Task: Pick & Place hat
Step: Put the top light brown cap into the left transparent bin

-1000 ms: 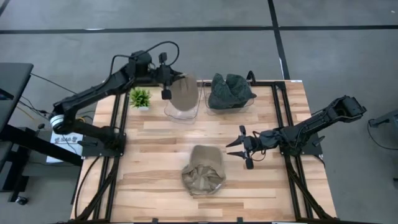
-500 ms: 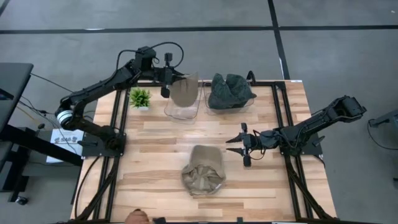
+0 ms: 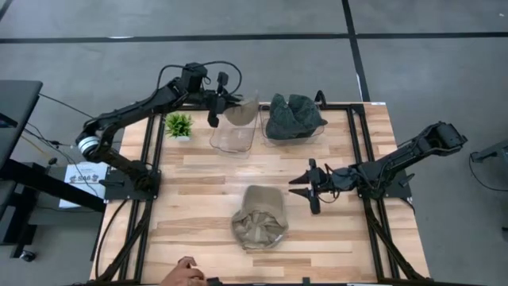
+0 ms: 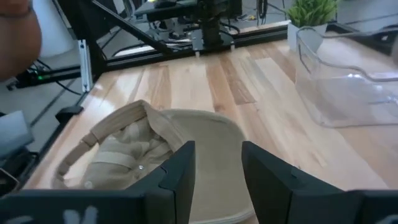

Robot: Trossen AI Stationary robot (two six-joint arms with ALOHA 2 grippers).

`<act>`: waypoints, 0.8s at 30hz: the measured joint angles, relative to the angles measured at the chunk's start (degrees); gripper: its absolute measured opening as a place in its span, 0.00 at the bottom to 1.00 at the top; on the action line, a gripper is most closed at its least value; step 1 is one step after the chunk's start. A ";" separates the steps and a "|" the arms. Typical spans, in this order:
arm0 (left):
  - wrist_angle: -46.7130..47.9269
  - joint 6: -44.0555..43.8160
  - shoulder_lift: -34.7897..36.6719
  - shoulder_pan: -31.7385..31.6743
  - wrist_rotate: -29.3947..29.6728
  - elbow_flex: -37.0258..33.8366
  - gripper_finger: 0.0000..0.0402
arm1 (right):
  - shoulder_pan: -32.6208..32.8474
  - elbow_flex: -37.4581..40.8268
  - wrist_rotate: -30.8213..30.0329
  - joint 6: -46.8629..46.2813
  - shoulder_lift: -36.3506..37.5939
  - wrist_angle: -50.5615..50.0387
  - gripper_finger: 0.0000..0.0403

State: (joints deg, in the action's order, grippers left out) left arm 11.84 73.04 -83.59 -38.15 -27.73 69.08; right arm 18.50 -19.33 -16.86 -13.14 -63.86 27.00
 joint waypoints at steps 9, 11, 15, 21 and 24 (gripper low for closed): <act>0.83 7.63 -4.47 0.24 -0.98 -0.02 0.08 | 0.64 0.00 -3.16 -0.55 0.00 0.03 0.30; 0.82 8.95 -5.56 -0.17 -0.82 -0.02 0.08 | 0.64 0.00 -3.93 -0.56 0.00 0.01 0.30; 0.55 10.85 -6.86 -0.65 0.75 -0.03 0.08 | 0.64 0.00 -4.28 -1.01 0.00 0.02 0.30; -2.31 10.73 -6.90 -0.69 1.01 -0.04 0.08 | 0.64 0.00 -4.28 -1.01 0.00 0.01 0.29; -4.02 10.68 -6.82 -0.68 1.10 -0.04 0.10 | 0.64 0.00 -4.28 -0.99 0.00 0.02 0.29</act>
State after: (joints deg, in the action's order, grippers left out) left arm 7.82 83.72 -90.41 -38.83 -26.63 69.04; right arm 19.14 -19.33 -21.15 -14.13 -63.86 27.02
